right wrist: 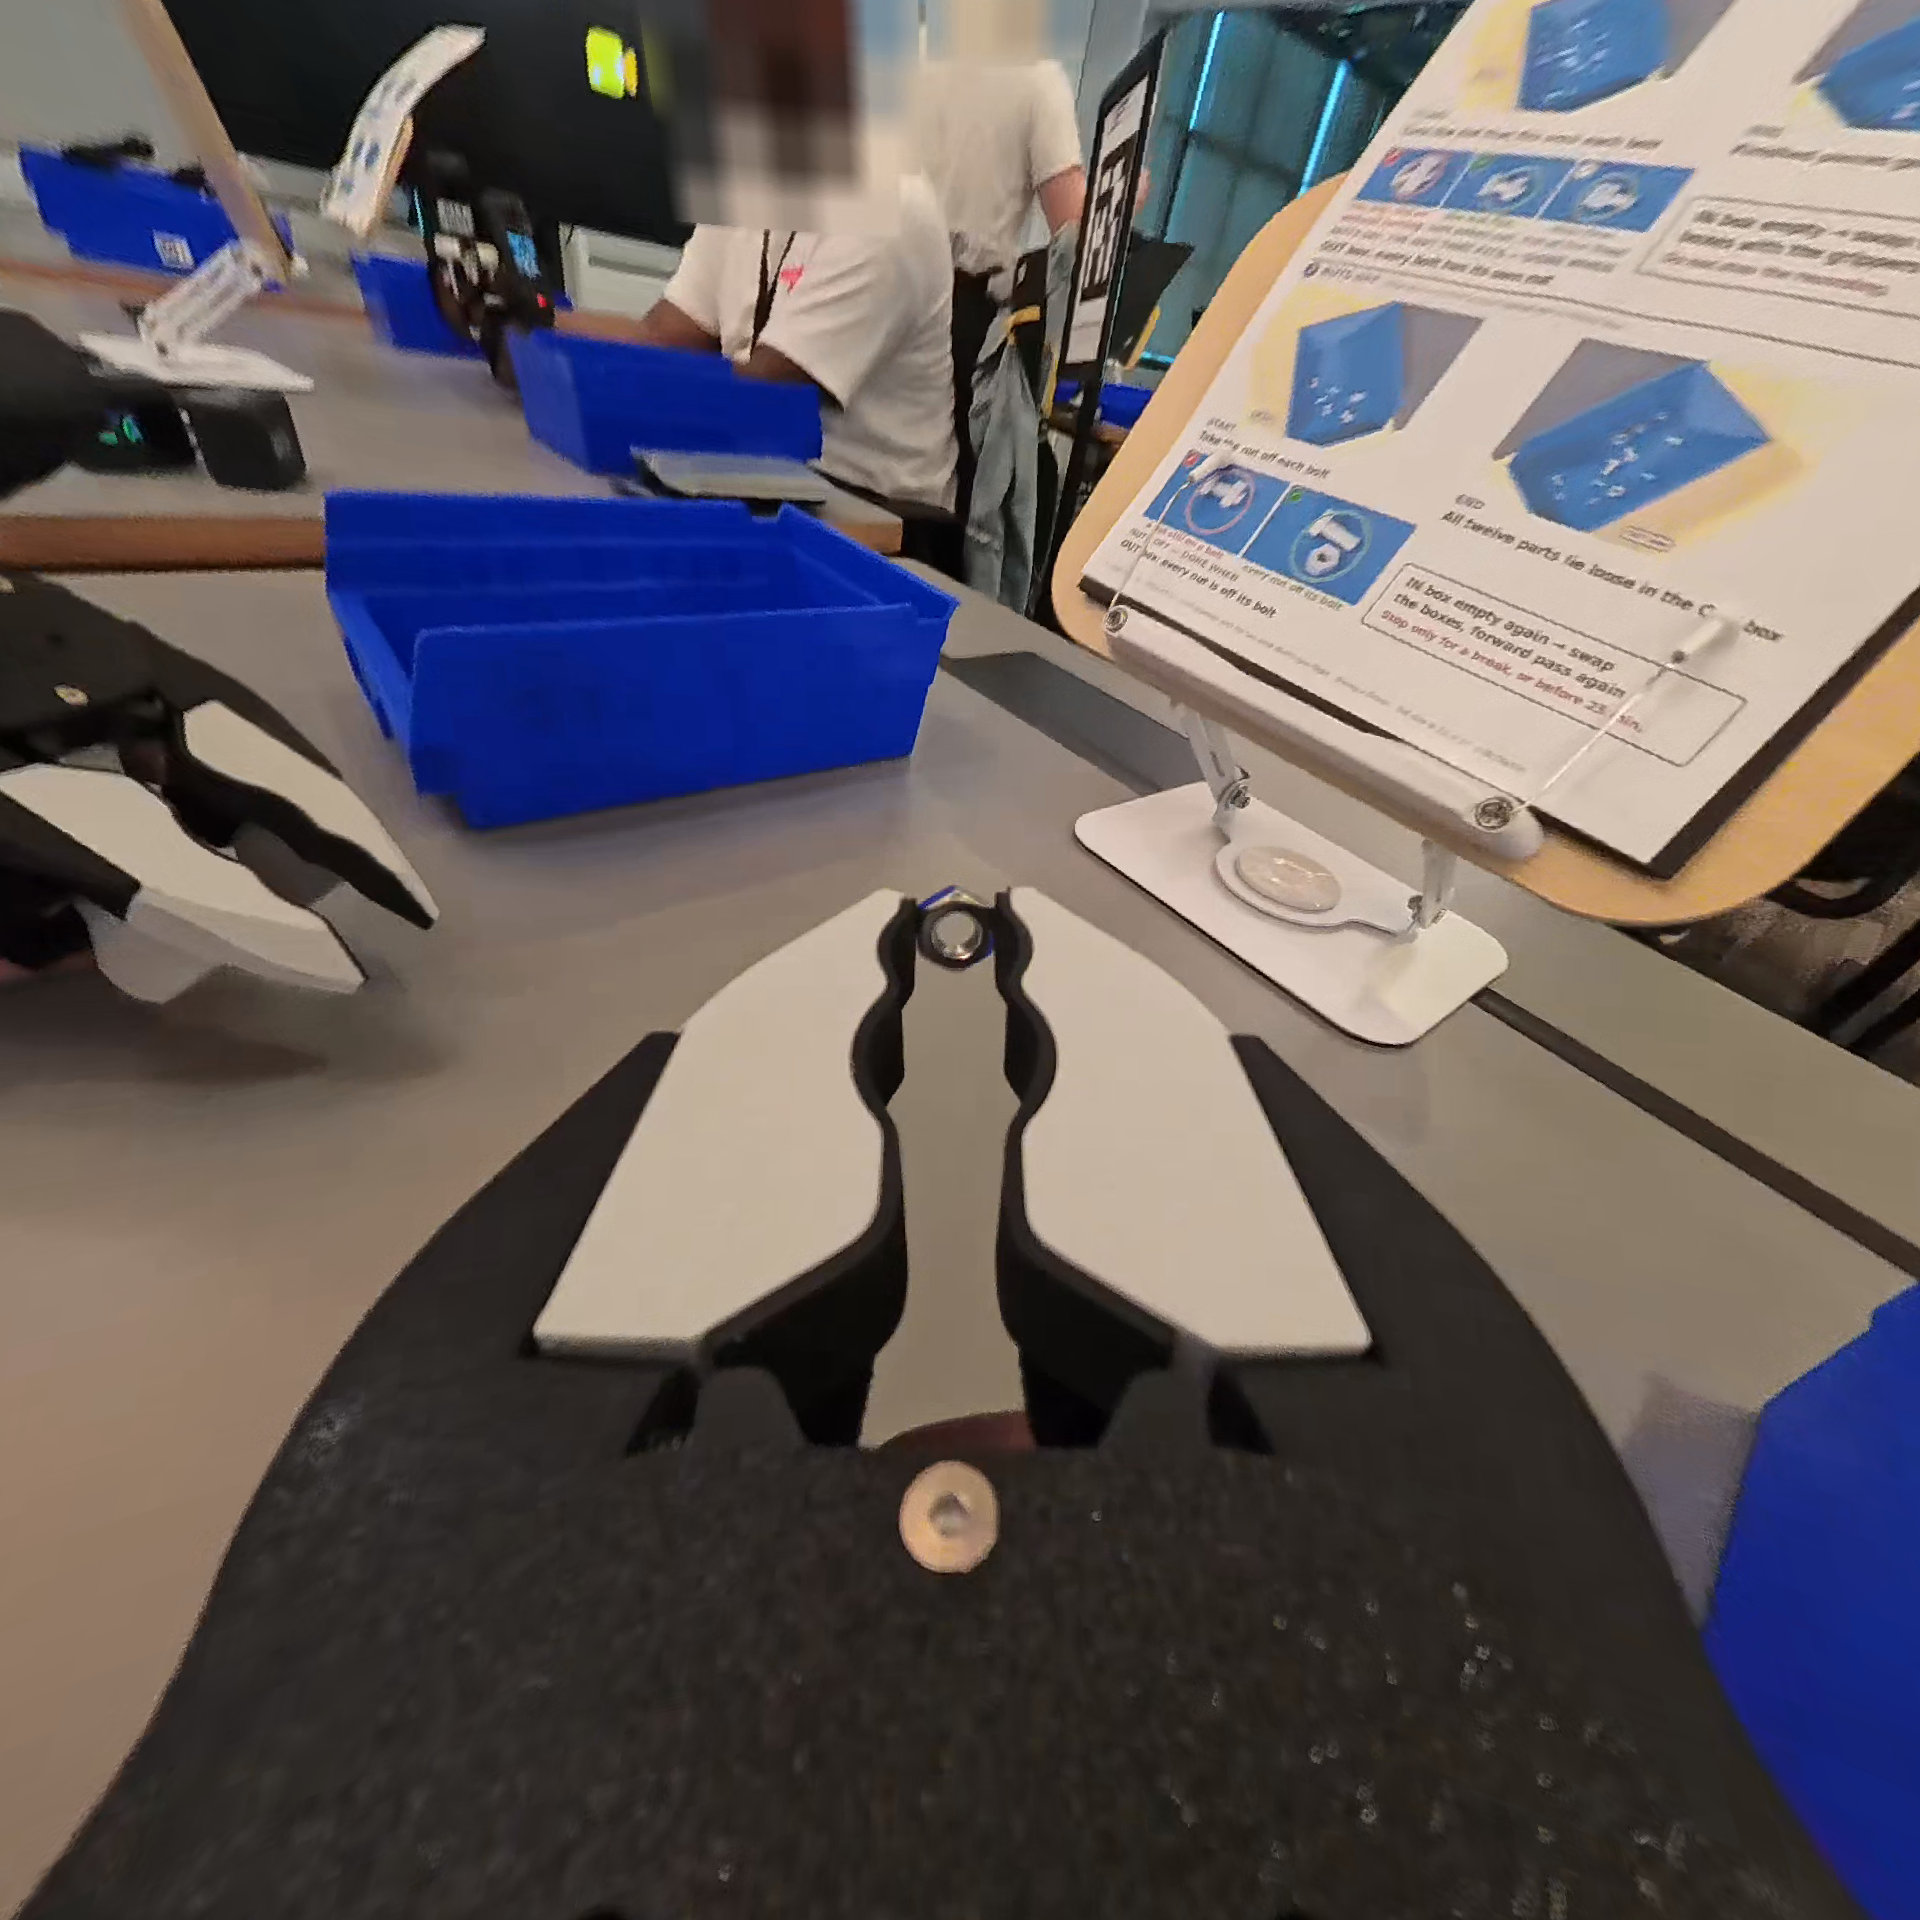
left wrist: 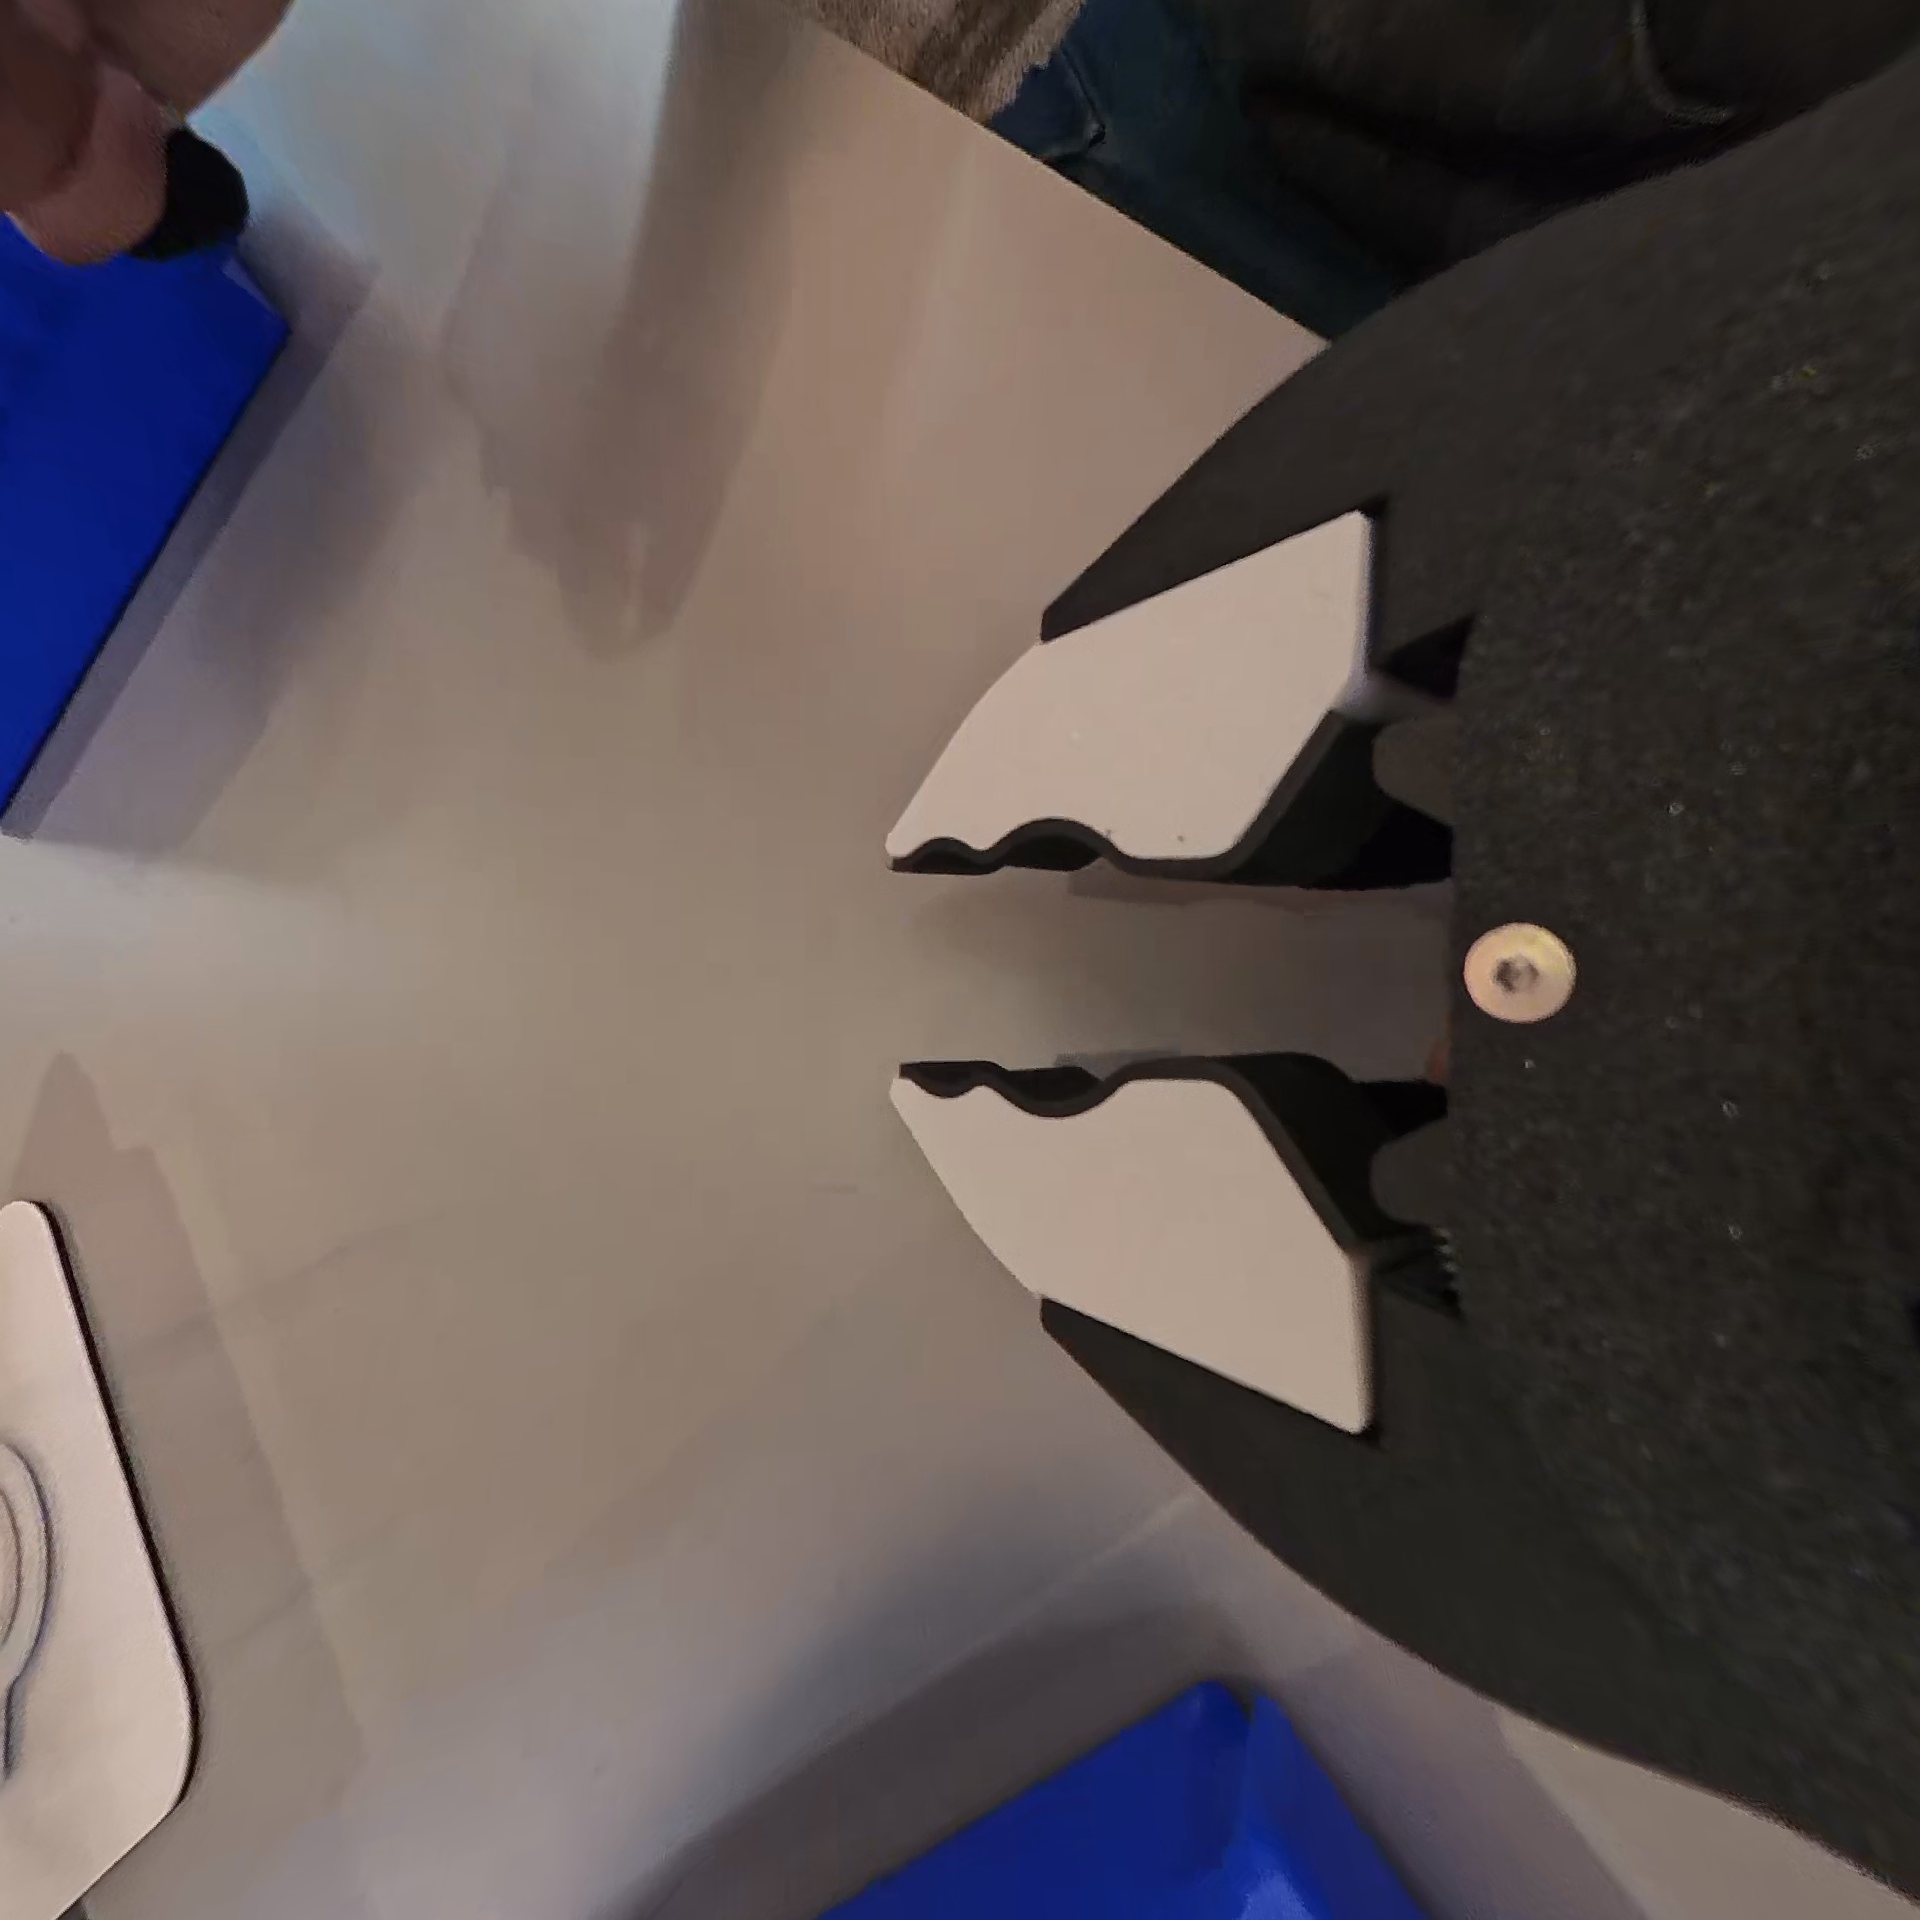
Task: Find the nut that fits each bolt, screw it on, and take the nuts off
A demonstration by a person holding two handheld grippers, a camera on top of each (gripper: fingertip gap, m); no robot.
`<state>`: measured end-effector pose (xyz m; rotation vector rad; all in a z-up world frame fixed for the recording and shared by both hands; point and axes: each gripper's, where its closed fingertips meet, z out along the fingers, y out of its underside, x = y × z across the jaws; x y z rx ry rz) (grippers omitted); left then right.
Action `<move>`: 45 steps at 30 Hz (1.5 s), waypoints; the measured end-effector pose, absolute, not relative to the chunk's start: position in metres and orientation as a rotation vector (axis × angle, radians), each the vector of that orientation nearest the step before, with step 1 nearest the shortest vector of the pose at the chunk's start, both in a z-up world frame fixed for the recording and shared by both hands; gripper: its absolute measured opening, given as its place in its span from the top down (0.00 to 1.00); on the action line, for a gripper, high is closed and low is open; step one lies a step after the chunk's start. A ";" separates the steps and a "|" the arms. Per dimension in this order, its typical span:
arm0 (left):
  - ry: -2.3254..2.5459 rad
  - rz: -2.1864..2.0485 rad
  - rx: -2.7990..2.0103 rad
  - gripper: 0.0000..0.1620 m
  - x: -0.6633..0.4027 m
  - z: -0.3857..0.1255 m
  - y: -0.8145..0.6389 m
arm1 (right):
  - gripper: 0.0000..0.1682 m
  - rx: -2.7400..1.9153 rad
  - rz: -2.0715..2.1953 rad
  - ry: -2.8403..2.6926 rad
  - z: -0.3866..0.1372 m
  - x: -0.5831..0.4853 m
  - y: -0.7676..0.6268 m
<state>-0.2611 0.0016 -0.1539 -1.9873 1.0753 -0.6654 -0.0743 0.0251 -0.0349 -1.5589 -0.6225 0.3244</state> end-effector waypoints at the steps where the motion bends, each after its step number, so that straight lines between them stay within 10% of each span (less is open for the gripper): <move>1: 1.077 -0.638 -1.986 0.79 -0.262 -0.154 0.003 | 0.92 -1.554 0.331 -0.599 -0.035 -0.073 0.023; 33: 0.957 -0.776 -2.065 0.79 -0.268 -0.161 -0.004 | 0.92 -1.454 0.293 -0.535 -0.070 -0.076 -0.003; 45: 0.739 -0.150 -2.330 0.71 -0.407 -0.055 0.121 | 0.92 -1.468 0.277 -0.619 -0.074 -0.091 -0.006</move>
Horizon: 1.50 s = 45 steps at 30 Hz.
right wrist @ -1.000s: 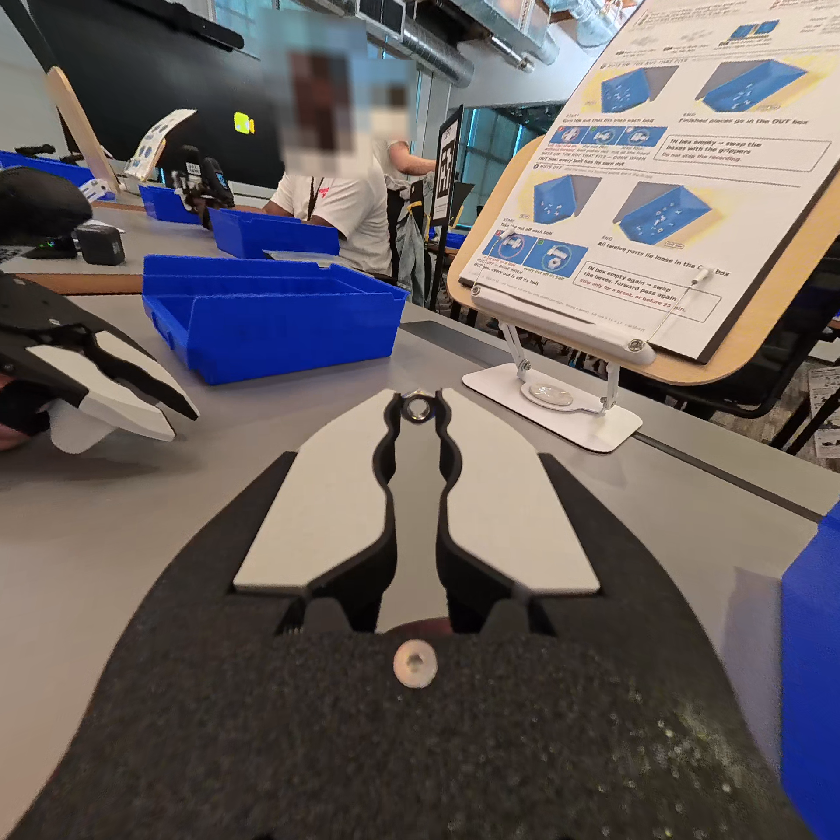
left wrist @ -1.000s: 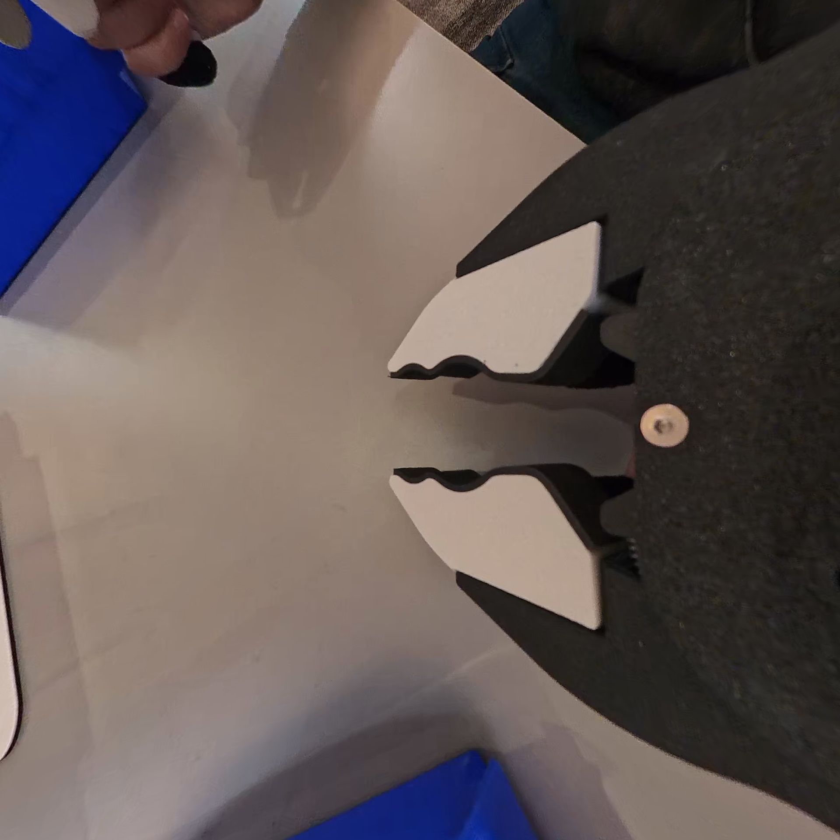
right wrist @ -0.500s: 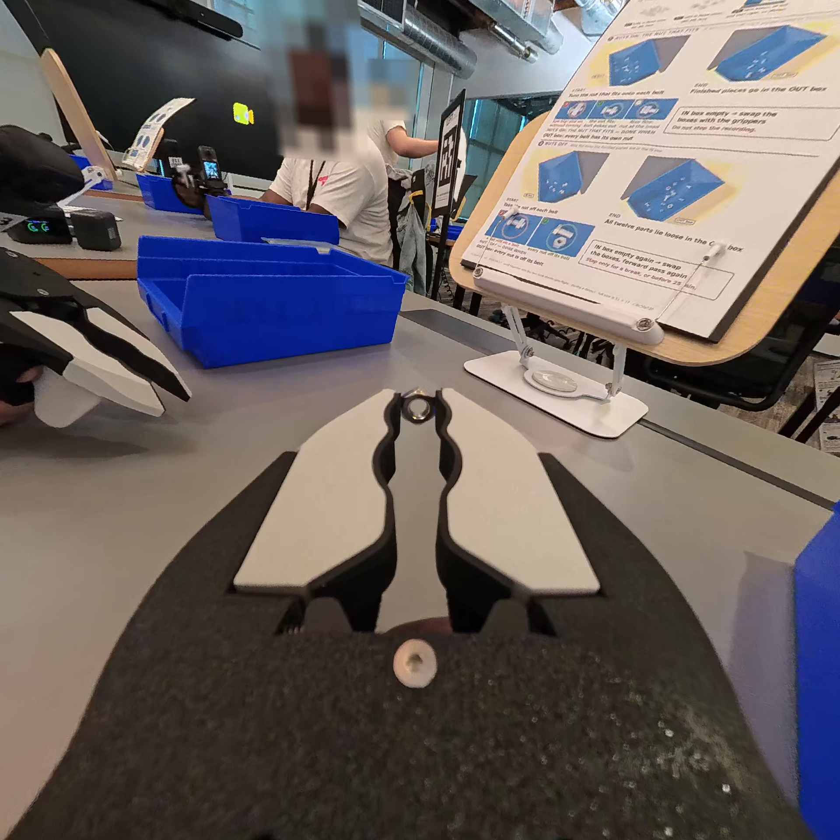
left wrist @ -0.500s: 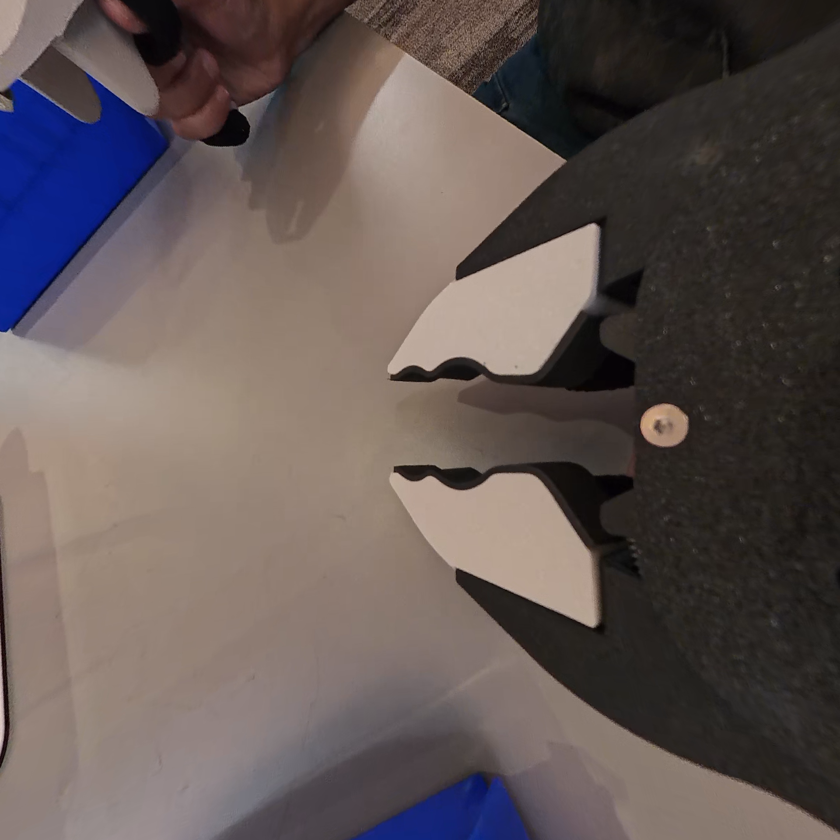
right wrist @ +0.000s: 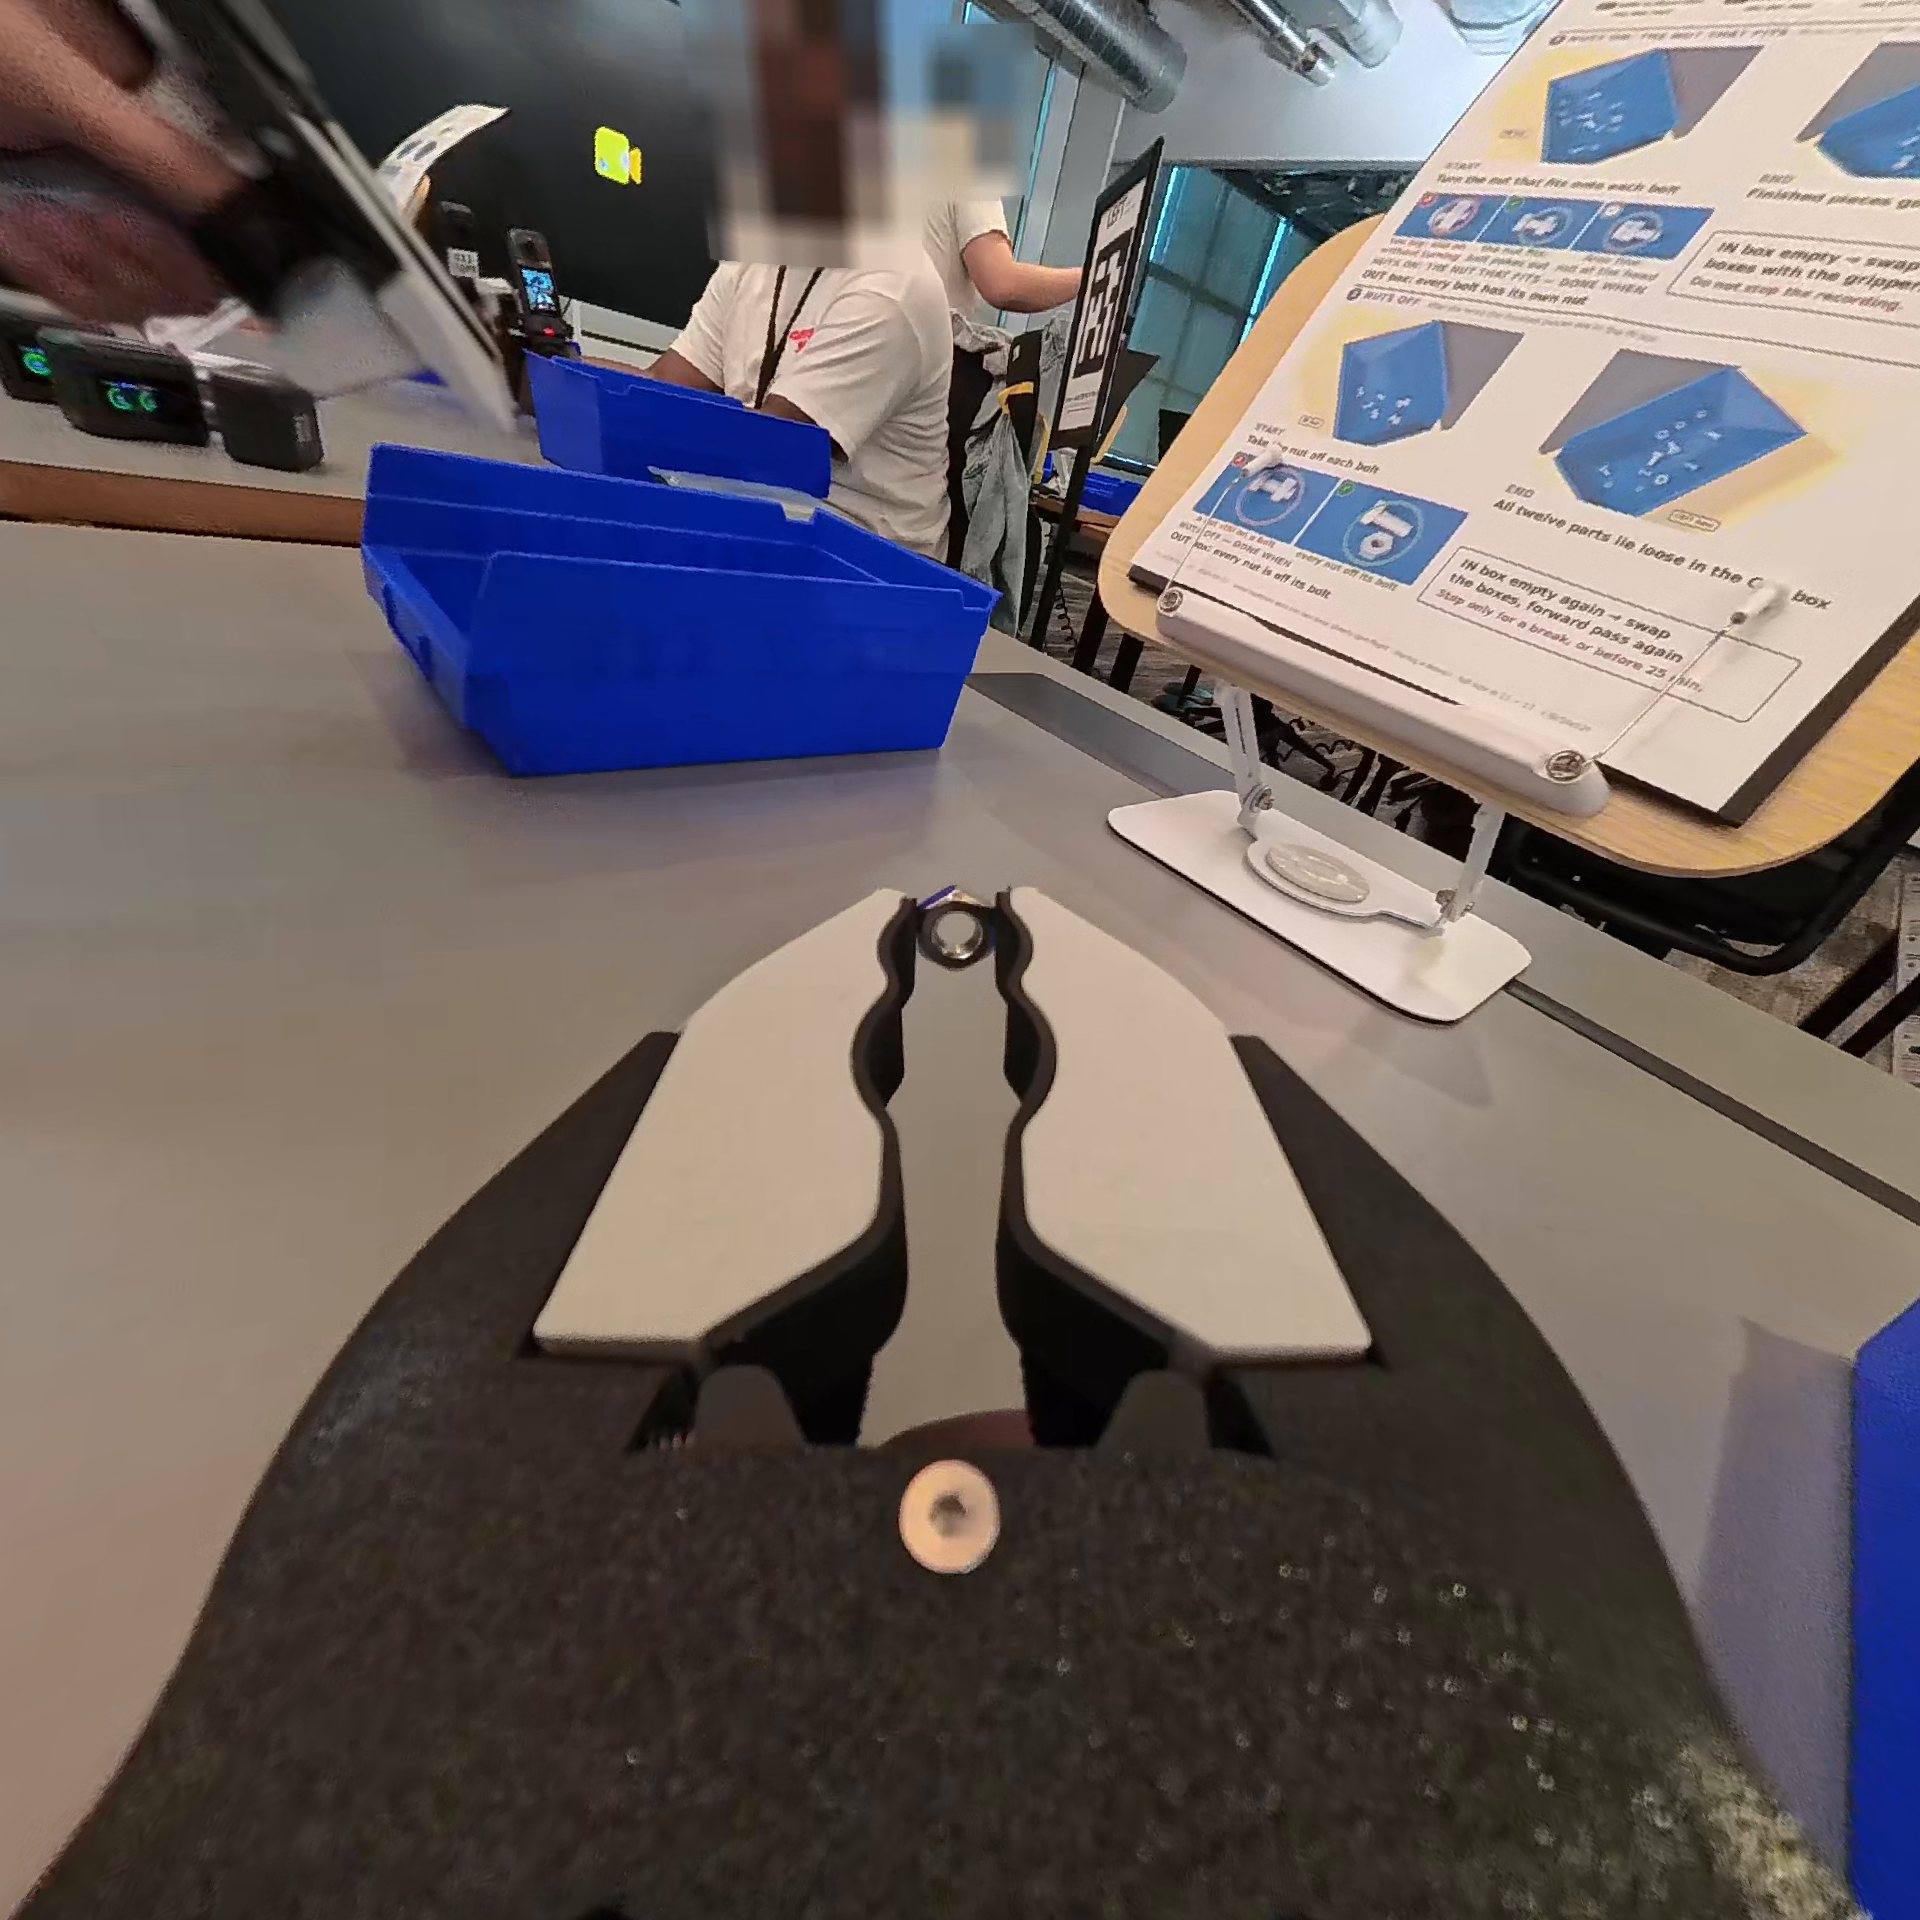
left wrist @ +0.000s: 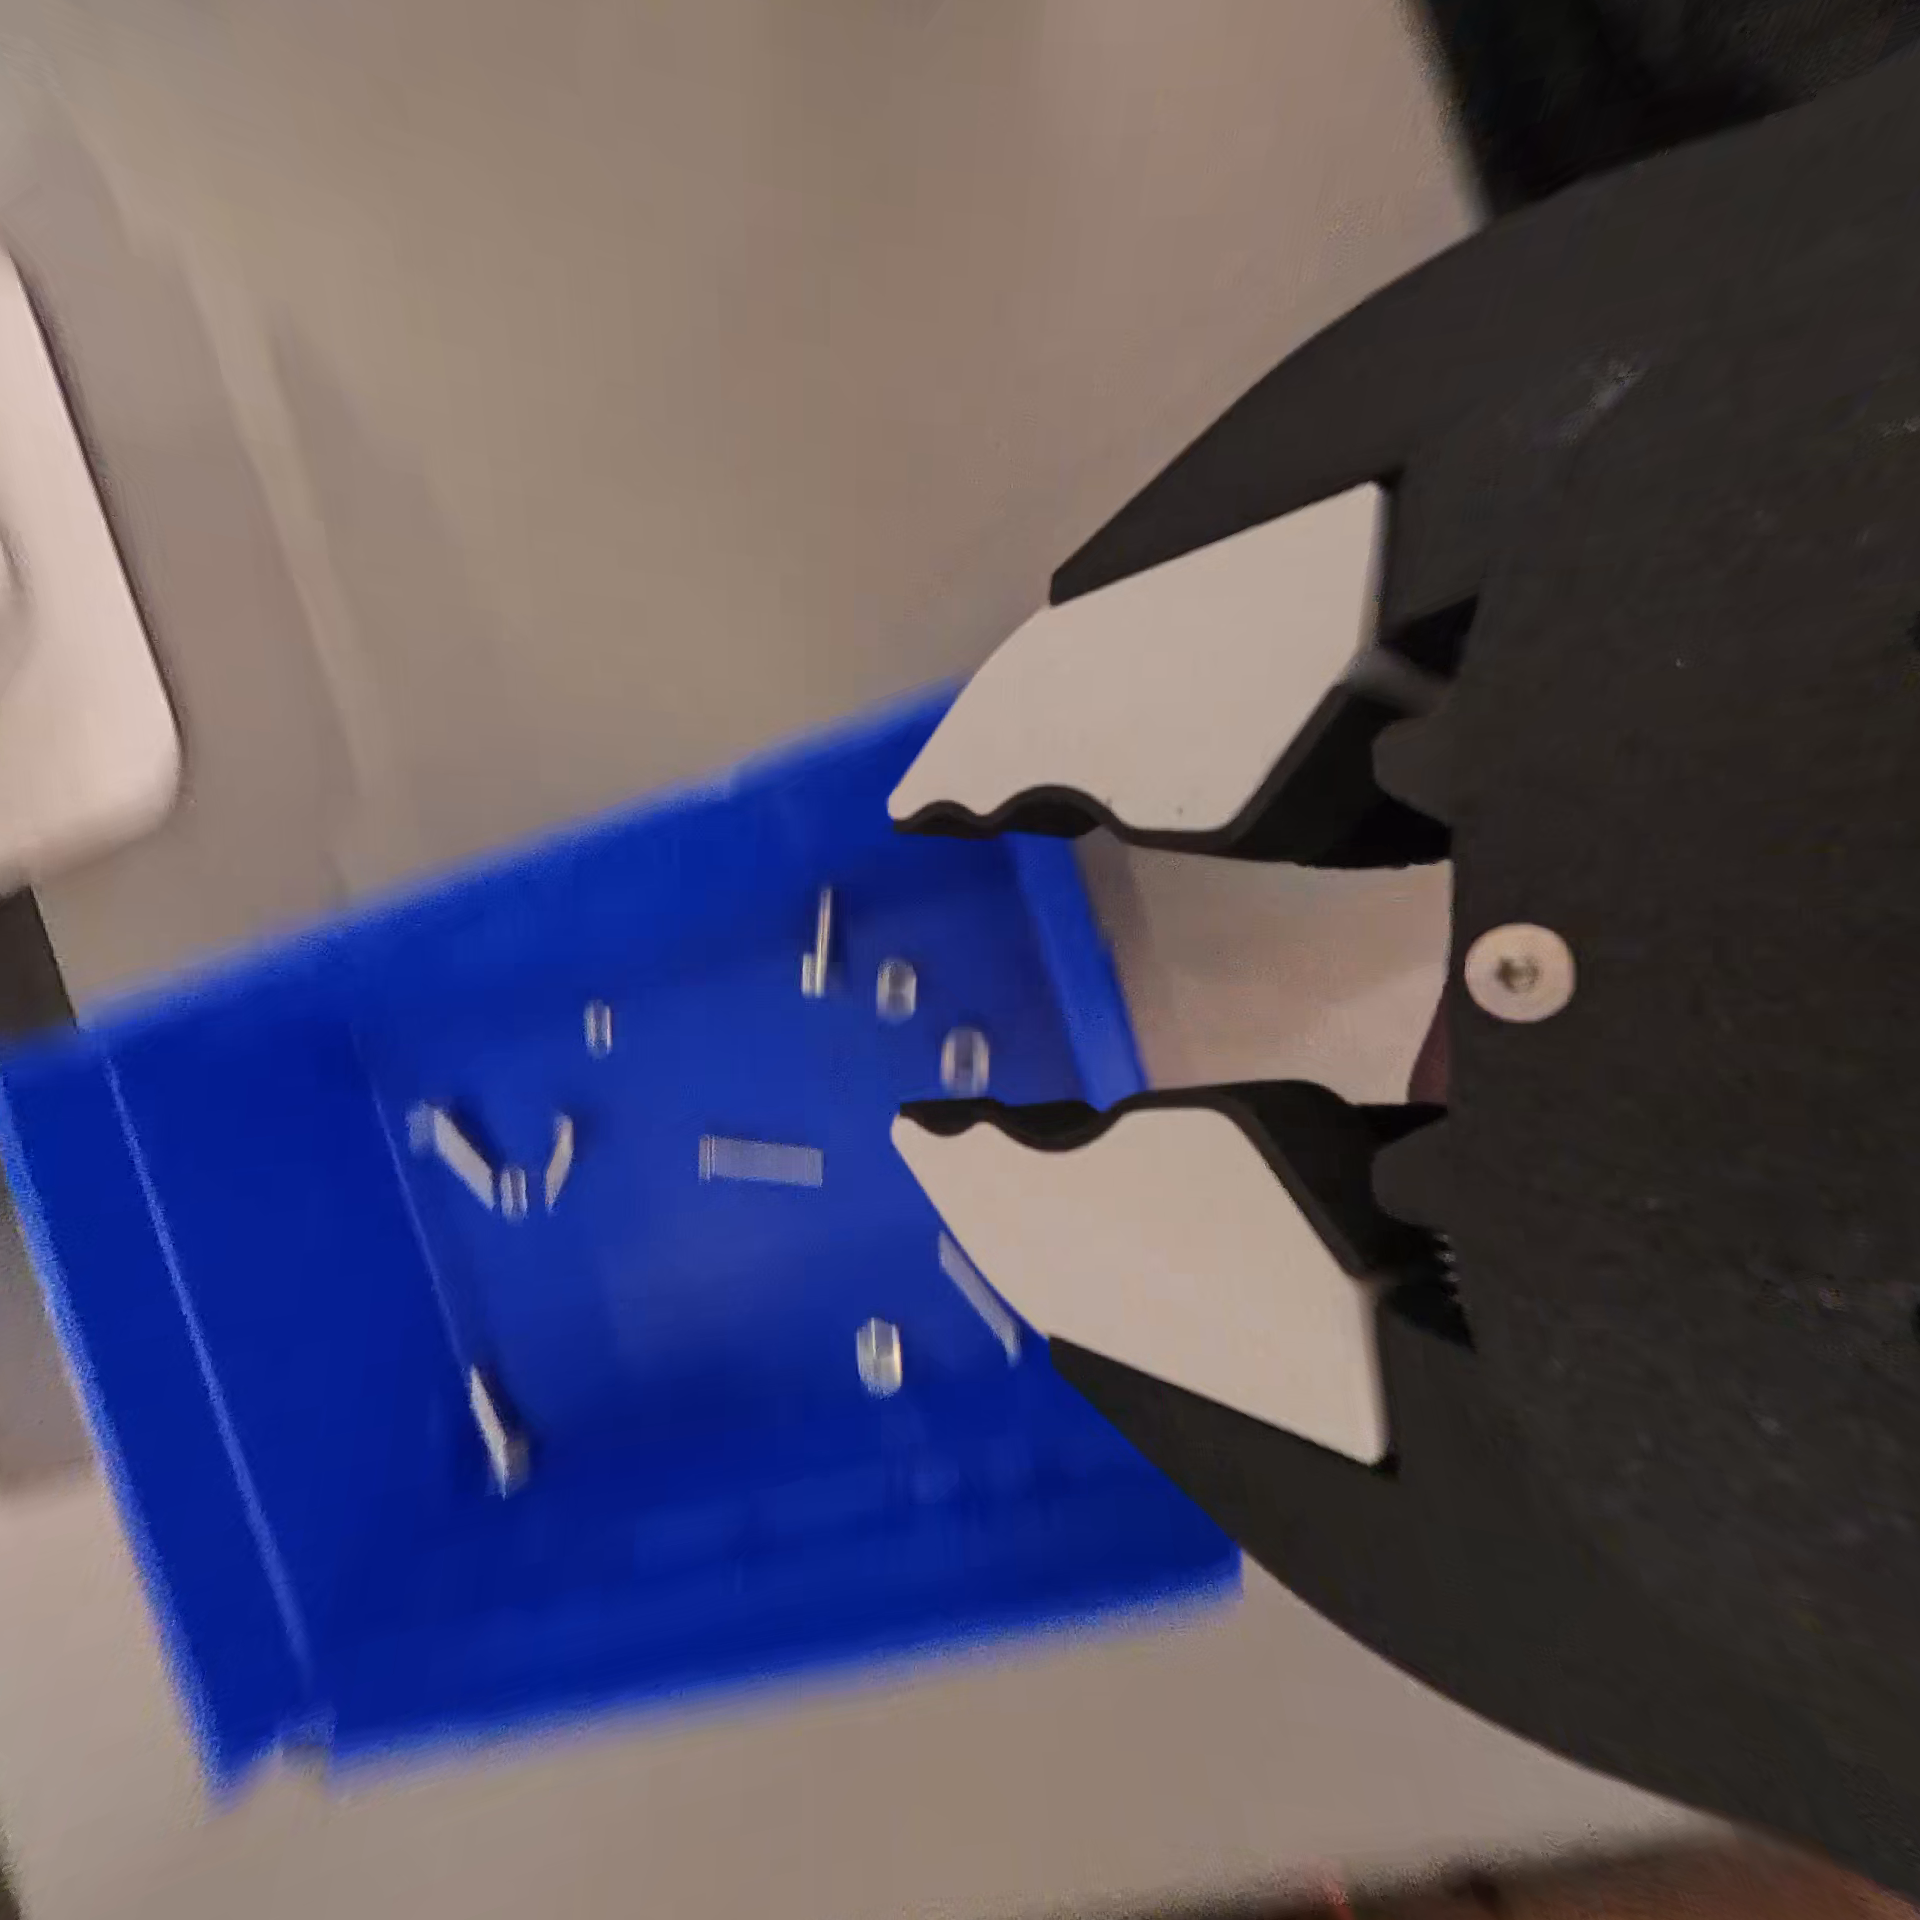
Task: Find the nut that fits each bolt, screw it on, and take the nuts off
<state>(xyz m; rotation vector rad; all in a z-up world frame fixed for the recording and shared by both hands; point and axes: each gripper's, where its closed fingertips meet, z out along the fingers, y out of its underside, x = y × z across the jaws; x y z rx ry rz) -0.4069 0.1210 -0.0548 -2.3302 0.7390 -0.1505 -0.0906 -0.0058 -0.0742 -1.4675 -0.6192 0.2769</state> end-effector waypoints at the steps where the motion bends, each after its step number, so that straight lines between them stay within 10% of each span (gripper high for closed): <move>1: 0.738 -0.082 -2.357 0.71 -0.417 -0.057 0.138 | 0.92 -1.469 0.279 -0.619 -0.074 -0.091 -0.006; 13: 1.012 0.113 -2.832 0.75 -0.422 -0.174 0.224 | 0.92 -1.481 0.281 -0.640 -0.076 -0.093 -0.008; 30: 0.914 -0.037 -2.873 0.93 -0.419 -0.188 0.242 | 0.92 -1.487 0.268 -0.668 -0.077 -0.096 -0.010; 45: 0.792 -0.868 -2.110 0.93 -0.289 -0.016 0.168 | 0.92 -1.507 0.293 -0.646 -0.077 -0.092 -0.008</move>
